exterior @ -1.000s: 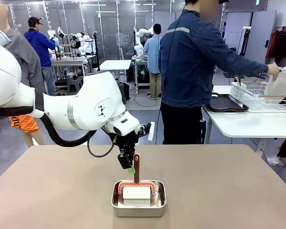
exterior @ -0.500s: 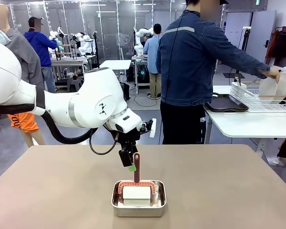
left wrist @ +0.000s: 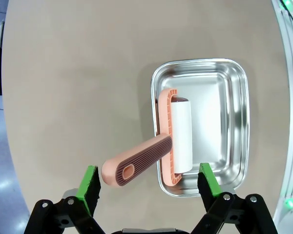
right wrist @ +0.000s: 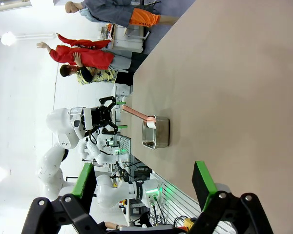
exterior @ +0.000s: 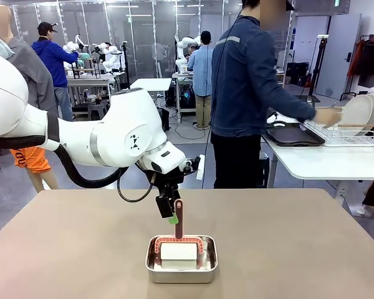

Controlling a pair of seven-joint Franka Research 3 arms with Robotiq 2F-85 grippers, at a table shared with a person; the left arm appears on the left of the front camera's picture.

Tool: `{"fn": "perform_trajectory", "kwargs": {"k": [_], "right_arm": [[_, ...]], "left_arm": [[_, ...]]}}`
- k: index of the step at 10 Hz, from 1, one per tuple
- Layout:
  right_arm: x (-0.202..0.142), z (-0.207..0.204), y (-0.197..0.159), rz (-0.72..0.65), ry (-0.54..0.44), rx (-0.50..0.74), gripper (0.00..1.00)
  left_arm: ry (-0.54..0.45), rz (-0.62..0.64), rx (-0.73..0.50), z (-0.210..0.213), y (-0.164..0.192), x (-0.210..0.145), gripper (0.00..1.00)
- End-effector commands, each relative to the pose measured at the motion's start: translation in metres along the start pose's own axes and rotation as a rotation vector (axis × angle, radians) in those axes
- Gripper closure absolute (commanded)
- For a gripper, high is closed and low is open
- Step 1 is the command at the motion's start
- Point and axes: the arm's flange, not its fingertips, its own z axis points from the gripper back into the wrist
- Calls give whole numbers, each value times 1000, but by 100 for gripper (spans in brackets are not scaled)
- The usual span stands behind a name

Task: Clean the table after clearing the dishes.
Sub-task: Place the Lint Roller back on top of the Airtight Container.

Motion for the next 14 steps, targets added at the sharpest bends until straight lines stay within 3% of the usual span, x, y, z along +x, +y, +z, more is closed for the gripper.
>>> {"fn": "perform_trajectory", "kwargs": {"k": [1,6,8,9,12,13,14], "right_arm": [[-1,1,3,7,3,-5,0],[-1,1,3,7,3,-5,0],[-1,1,3,7,3,-5,0],[-1,1,3,7,3,-5,0],[-1,1,3,7,3,-5,0],[-1,1,3,7,3,-5,0],[-1,1,3,7,3,-5,0]], "left_arm": [[-1,2,3,0,1,-1,0],[0,0,0,0,0,0,0],[96,215,76,62,19,-5,0],[8,370,57,91,24,-21,0],[-437,852,-91,156,-11,-154,0],[-607,964,-155,168,-30,-202,0],[-740,989,-253,167,-39,-228,0]]}}
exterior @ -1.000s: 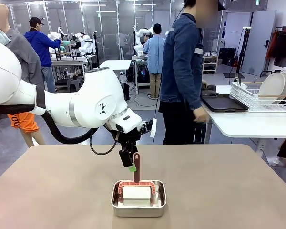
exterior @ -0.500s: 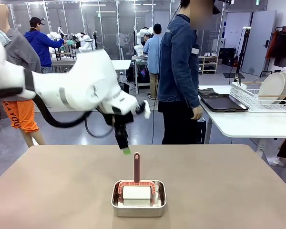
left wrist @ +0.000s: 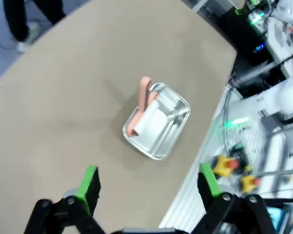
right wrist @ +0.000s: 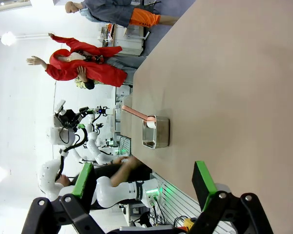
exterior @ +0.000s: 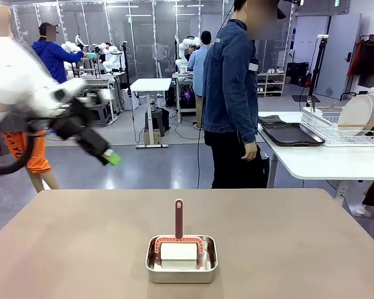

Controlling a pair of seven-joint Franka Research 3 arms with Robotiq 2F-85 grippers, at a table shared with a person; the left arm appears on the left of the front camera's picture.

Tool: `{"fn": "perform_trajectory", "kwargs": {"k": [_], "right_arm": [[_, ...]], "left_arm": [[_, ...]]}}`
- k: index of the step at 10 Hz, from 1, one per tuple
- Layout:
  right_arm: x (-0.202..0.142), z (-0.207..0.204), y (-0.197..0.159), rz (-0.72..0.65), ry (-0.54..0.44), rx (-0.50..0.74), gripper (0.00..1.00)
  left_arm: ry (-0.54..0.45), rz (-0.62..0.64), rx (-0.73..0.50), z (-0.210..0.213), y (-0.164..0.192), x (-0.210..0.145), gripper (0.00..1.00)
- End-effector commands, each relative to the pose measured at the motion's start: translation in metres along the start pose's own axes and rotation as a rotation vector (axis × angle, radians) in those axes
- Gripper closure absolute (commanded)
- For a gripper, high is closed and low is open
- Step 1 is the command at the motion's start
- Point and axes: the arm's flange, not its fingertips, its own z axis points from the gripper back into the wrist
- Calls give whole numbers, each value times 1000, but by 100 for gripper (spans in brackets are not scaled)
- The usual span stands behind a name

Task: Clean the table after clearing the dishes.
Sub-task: Place the Lint Roller back on top of the Airtight Container.

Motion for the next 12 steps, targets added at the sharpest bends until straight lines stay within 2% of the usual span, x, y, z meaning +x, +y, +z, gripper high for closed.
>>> {"fn": "perform_trajectory", "kwargs": {"k": [1,2,4,7,8,10,12], "right_arm": [[-1,1,3,7,3,-5,0],[-1,1,3,7,3,-5,0],[-1,1,3,7,3,-5,0],[-1,1,3,7,3,-5,0],[-1,1,3,7,3,-5,0],[-1,1,3,7,3,-5,0],[-1,1,3,7,3,-5,0]], "left_arm": [[-252,184,-205,9,18,-50,0],[-273,175,-326,9,26,-63,0],[-402,239,-415,12,46,-88,0],[-481,305,-464,21,70,-119,0],[-486,311,-524,29,77,-128,0],[-510,298,-586,50,95,-154,0],[-518,212,-610,72,114,-185,0]]}}
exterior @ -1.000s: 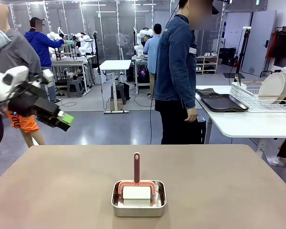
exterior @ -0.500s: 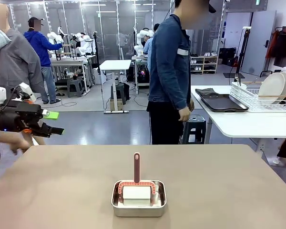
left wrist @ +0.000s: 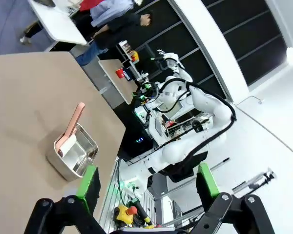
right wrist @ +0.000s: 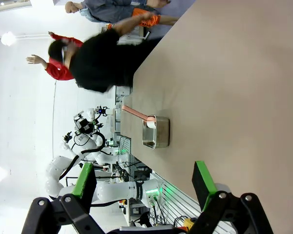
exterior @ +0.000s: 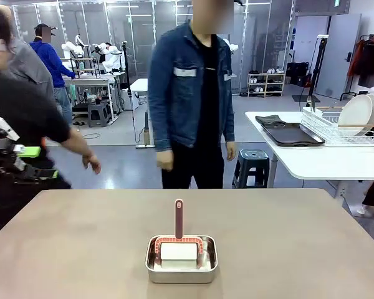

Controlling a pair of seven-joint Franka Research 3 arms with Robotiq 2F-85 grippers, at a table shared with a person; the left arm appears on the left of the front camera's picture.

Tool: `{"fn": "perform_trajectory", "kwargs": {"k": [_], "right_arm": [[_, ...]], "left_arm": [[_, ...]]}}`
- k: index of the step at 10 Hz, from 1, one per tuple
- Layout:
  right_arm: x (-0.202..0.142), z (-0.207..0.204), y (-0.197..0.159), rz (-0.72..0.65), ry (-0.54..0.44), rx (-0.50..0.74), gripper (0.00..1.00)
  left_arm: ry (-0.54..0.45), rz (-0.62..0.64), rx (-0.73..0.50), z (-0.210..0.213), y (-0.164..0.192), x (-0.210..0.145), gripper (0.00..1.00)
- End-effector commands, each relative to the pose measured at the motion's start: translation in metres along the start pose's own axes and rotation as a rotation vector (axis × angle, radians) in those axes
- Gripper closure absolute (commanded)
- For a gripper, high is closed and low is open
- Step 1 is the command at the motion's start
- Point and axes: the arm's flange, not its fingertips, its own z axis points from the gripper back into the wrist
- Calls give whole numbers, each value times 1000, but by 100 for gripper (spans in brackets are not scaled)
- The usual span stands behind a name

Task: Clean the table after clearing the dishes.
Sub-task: Place the Lint Roller back on top of the Airtight Container.

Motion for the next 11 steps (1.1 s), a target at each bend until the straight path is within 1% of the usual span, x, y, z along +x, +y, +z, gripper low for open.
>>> {"fn": "perform_trajectory", "kwargs": {"k": [1,2,3,5,6,7,8,11], "right_arm": [[-1,1,3,7,3,-5,0],[-1,1,3,7,3,-5,0],[-1,1,3,7,3,-5,0],[-1,1,3,7,3,-5,0],[-1,1,3,7,3,-5,0],[-1,1,3,7,3,-5,0],[-1,1,3,7,3,-5,0],[-1,1,3,7,3,-5,0]], "left_arm": [[27,-124,-23,44,12,-3,0],[33,-169,-12,59,14,-5,0],[27,-183,-4,68,20,-4,0],[31,-210,0,72,26,2,0],[3,-208,-10,72,31,4,0],[-2,-145,-3,68,36,8,0],[13,-191,19,71,29,0,0],[13,-191,19,71,29,0,0]]}}
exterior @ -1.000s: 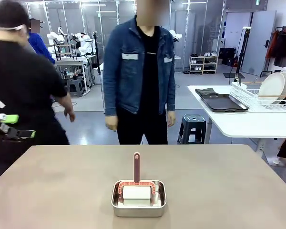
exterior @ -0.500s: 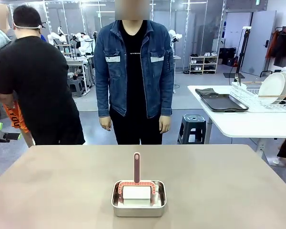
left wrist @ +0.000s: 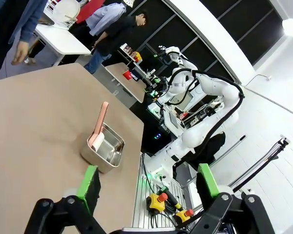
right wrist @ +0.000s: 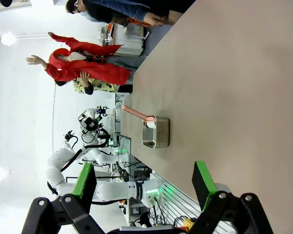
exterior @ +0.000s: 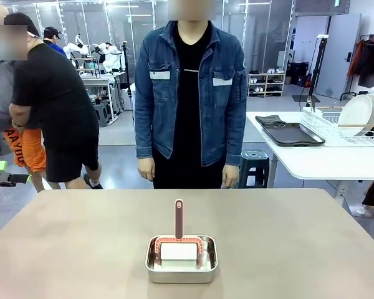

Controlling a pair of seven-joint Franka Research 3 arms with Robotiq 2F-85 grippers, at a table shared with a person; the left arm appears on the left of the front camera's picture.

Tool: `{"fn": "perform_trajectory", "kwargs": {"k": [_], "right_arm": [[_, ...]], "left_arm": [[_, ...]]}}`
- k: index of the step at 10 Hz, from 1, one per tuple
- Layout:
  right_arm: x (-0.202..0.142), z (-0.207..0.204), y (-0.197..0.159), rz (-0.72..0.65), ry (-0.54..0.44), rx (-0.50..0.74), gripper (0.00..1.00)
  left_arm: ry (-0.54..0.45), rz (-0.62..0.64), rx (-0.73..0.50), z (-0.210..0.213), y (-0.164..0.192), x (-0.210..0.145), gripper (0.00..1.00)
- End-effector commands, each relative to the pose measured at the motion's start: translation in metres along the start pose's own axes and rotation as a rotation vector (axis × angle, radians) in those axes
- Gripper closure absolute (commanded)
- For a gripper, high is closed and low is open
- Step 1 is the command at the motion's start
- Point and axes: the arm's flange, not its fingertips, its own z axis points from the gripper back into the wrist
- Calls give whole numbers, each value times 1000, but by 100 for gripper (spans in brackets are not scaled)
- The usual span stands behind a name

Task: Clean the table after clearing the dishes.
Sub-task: Place the Lint Roller back on top of the Airtight Container.

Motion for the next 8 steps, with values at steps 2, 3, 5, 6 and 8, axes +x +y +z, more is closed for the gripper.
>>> {"fn": "perform_trajectory", "kwargs": {"k": [2,3,5,6,8], "right_arm": [[-1,1,3,7,3,-5,0],[-1,1,3,7,3,-5,0],[-1,1,3,7,3,-5,0],[-1,1,3,7,3,-5,0],[-1,1,3,7,3,-5,0]], "left_arm": [[1,-9,5,2,-6,0,0],[1,-9,5,2,-6,0,0],[1,-9,5,2,-6,0,0],[0,0,0,0,0,0,0],[-158,267,189,37,-11,19,0]]}}
